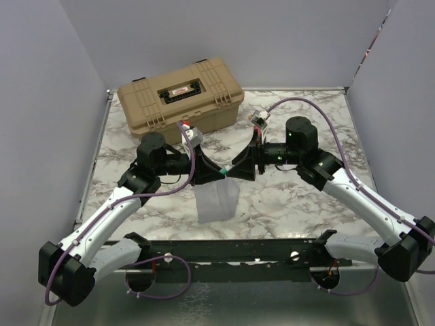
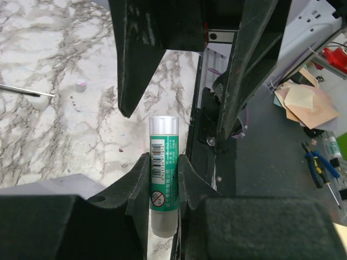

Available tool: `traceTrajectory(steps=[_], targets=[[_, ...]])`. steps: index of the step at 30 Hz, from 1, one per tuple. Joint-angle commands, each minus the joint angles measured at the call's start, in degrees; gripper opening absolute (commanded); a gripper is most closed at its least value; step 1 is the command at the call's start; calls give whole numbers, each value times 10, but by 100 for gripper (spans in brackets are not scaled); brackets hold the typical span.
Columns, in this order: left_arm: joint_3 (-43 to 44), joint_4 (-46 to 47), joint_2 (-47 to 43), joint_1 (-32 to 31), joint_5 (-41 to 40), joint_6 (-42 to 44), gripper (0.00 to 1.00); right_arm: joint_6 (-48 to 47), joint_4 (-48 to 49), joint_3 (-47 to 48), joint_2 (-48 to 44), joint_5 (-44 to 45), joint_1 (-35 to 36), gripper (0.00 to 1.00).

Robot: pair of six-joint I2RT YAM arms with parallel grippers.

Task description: Place the letter into the envelope and seal it

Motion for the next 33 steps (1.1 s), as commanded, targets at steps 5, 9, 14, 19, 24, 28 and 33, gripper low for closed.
traceTrajectory(steps=[5,9,14,19,24,28,33], targets=[[15,15,1,0,77,4,0,-43,22,-1,4,-121,1,64],[14,22,1,0,91,4,0,-30,25,5,18,-122,1,53],[15,26,0,0,92,1,0,-22,31,15,38,-130,1,43],[14,29,-1,0,82,0,0,-2,42,22,52,-123,1,18],[8,31,-8,0,-10,-4,0,153,86,8,65,2,1,1],[2,30,-19,0,-121,-3,0,295,106,-4,87,69,4,1],[-12,27,-24,0,-213,12,0,395,75,-36,79,178,10,1]])
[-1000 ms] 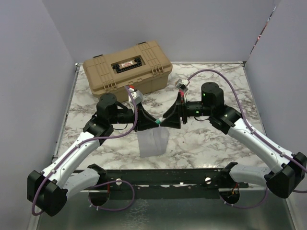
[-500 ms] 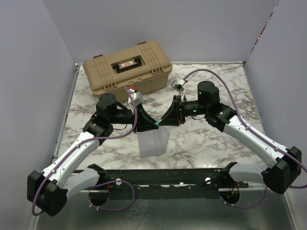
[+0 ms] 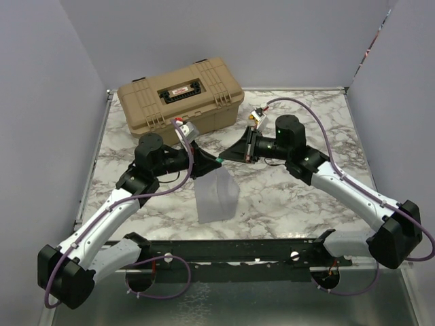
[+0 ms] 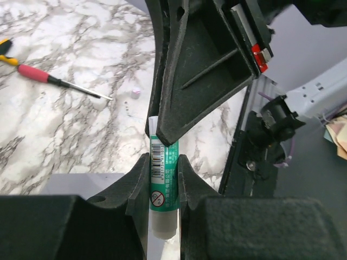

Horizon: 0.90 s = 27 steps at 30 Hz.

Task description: Place the letter into the envelope and seal it

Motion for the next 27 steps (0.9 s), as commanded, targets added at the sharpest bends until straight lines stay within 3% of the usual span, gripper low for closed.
traceTrajectory(steps=[1,3,7,10,16,23,27], targets=[[-11,22,-9,-7,-112,14,0,130,-3,-36,4,127,13,1],[-12,21,-2,-7,-108,15,0,126,0,-43,6,121,13,4],[-13,17,0,-7,-85,16,0,115,45,-61,-3,80,13,42],[-10,16,5,-7,-51,15,0,105,79,-72,-15,53,12,56],[-9,15,8,-7,-22,18,0,85,64,-57,-7,27,13,53],[-6,14,6,-7,1,20,0,102,93,-58,5,23,12,34],[-3,14,4,-7,-6,14,0,106,110,-61,1,23,12,16]])
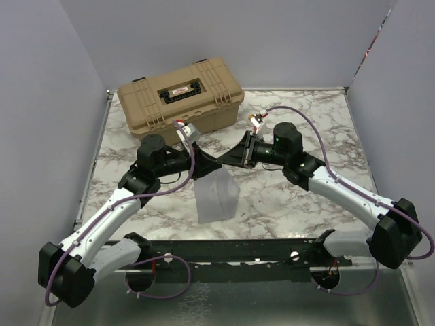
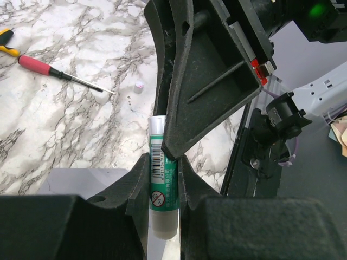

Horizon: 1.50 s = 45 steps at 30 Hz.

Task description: Place the letter into the envelope and seal it

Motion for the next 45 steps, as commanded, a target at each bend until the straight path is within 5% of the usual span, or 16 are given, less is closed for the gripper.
traceTrajectory(steps=[1,3,5,7,10,15,26,36,45], targets=[[13,13,-2,1,6,-6,2,3,30,3,-2,-7,3,10],[19,6,-2,1,-59,-47,31,-4,4,6,-16,31,2,1],[22,-2,-4,1,-103,-92,73,-19,-19,7,-35,74,2,0],[23,-4,-7,1,-123,-132,88,-37,-21,3,-53,105,0,0],[25,-4,-12,2,-127,-180,98,-52,-10,0,-70,114,-8,0],[32,7,-12,9,-116,-273,99,-41,70,-17,-91,65,-25,0],[-3,253,-1,41,2,-501,97,68,231,-49,-85,-22,-62,0],[-8,262,10,41,-1,-529,77,127,317,-55,-61,-47,-64,0],[-6,260,28,41,6,-535,46,119,328,-53,-44,-49,-64,0]])
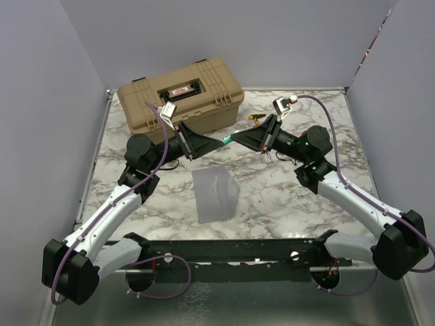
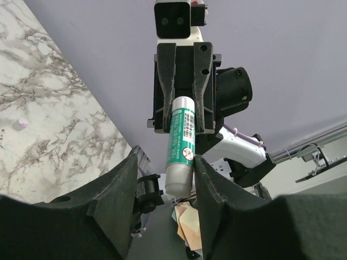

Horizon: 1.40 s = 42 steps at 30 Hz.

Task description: Place the letter into the envelope and seal it

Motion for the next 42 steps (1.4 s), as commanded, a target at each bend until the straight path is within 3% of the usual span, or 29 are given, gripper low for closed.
traceTrajectory(steps=[1,9,15,17,21,26,36,39,42], targets=[[-6,13,12,1,18,-9,45,-1,31,-4,10,-16,-2,0],[-6,13,13,1,15,-8,30,-14,19,-3,17,-9,-3,0],[-6,12,12,1,12,3,1,-36,-14,5,18,-11,-2,2],[-5,11,13,1,11,10,0,-54,-53,19,19,-19,-2,10],[7,6,19,1,23,35,0,-67,-86,38,19,-38,4,36],[20,-10,34,1,28,66,0,-71,-112,51,17,-56,8,44],[27,-9,57,1,48,80,0,-44,-61,48,30,-92,16,43],[29,-9,58,1,52,83,0,-36,-49,49,34,-100,17,35],[28,-10,58,1,53,82,0,-37,-52,47,29,-88,18,20]])
